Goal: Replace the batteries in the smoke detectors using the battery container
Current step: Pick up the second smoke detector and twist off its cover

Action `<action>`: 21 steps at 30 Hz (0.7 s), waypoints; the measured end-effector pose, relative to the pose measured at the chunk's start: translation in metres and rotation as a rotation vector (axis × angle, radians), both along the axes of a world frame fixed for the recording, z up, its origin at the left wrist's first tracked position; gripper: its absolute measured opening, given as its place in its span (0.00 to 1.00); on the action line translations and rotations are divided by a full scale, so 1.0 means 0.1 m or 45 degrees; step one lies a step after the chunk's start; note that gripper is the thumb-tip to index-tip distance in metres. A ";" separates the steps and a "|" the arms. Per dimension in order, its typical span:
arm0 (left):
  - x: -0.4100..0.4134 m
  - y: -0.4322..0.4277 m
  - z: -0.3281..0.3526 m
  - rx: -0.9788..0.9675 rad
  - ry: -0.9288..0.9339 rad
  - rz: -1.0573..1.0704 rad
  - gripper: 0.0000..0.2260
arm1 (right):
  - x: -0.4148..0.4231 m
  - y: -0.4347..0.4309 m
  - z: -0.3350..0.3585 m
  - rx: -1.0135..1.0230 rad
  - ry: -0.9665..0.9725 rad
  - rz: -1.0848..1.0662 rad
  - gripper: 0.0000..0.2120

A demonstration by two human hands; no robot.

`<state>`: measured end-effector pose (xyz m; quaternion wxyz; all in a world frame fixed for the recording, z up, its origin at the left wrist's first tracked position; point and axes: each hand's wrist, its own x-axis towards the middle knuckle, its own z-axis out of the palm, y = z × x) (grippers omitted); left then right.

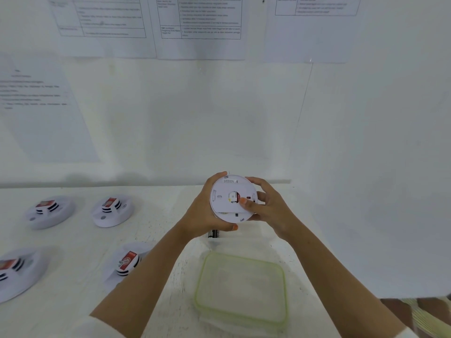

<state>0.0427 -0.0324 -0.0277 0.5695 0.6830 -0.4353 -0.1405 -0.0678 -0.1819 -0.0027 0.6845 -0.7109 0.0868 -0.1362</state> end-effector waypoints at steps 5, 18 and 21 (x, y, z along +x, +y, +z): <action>0.00 -0.02 0.00 -0.042 0.020 -0.010 0.45 | 0.01 0.00 0.01 0.002 0.004 0.001 0.22; 0.02 -0.02 0.02 -0.014 -0.006 -0.018 0.45 | 0.02 0.00 0.00 -0.054 0.016 0.003 0.22; 0.01 -0.01 0.03 -0.028 -0.010 -0.016 0.44 | 0.02 -0.01 0.00 -0.099 0.021 0.005 0.23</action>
